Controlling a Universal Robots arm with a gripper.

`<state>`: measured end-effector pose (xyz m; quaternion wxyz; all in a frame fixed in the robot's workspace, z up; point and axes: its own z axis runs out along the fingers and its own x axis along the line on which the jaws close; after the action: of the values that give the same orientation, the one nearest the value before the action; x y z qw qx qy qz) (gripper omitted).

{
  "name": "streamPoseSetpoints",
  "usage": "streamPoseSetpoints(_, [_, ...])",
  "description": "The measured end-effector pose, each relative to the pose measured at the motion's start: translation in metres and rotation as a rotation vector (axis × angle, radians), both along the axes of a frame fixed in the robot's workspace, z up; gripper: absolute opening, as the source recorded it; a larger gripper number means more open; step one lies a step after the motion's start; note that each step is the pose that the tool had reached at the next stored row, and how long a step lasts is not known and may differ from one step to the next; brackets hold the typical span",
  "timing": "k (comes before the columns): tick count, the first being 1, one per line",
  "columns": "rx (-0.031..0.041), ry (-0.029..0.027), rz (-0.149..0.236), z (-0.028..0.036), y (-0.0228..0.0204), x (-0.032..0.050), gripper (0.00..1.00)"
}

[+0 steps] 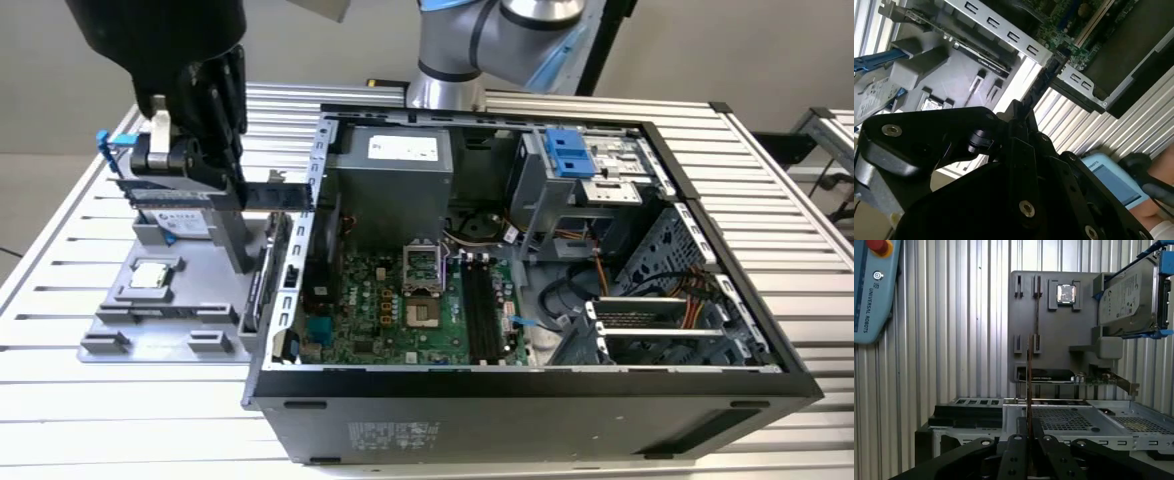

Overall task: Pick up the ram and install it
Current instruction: 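Pick up the ram and move it above insertion slot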

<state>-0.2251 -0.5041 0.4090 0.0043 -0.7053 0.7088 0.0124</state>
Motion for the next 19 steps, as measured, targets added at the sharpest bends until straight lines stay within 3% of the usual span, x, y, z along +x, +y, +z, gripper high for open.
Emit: streamPoseSetpoints(19, [0.0001,-0.0001,0.002,-0.0001,-0.0002,0.0455,0.00])
